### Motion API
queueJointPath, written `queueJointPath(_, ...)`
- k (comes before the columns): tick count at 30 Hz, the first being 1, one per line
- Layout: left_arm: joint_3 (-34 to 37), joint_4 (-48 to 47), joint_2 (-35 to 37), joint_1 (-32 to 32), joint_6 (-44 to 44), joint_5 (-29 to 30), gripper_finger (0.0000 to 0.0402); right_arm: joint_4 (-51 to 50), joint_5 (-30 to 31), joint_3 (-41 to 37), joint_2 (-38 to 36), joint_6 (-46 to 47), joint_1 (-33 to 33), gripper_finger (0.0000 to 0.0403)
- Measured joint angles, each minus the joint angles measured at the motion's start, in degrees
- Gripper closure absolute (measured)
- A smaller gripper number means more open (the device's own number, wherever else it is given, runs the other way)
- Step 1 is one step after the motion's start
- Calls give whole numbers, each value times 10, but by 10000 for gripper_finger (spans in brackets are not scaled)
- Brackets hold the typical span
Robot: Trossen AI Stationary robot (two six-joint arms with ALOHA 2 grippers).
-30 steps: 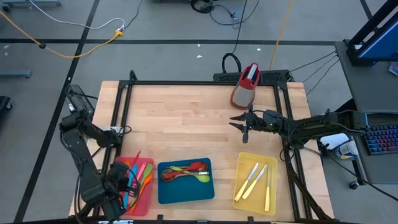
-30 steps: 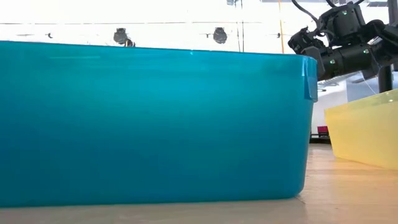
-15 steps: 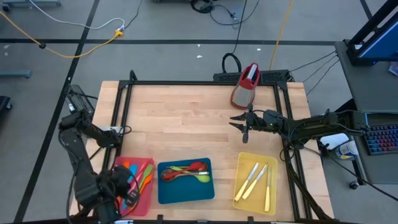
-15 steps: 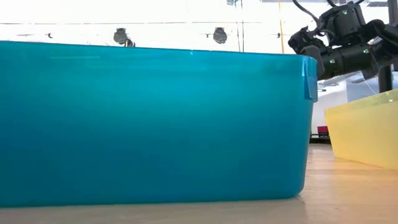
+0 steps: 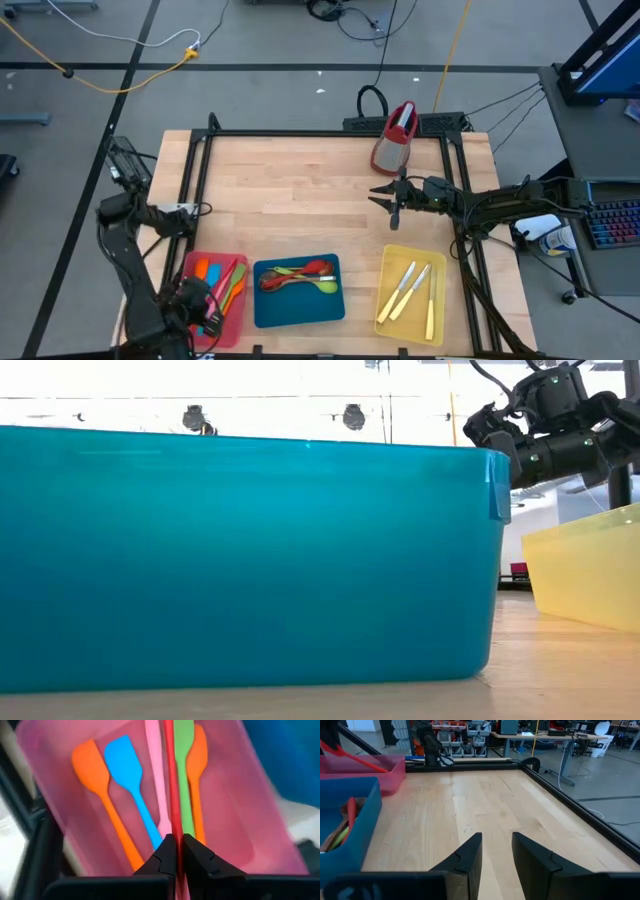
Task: Pick & Place Kitchen Items
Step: Put the red spatula into the pink bin, then return to Home Position
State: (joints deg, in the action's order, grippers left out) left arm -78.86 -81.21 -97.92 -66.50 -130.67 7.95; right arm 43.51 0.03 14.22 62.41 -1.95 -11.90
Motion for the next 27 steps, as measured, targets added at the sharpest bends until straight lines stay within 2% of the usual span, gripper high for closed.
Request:
queueJointPath(3,26,20,-22,1,0,0,387,0,0,0,0,-3,0,303)
queueJointPath(7,52,35,-45,9,0,10,365,0,0,0,0,-2,0,303)
queueJointPath(15,72,45,-56,52,62,115,308,0,0,0,0,-2,0,303)
queueJointPath(21,72,-17,-51,113,158,133,271,15,0,0,0,9,0,303)
queueJointPath(25,58,-85,-51,167,199,188,267,39,-1,0,0,9,0,303)
queueJointPath(27,52,-88,-47,192,238,216,267,55,-1,0,0,9,0,303)
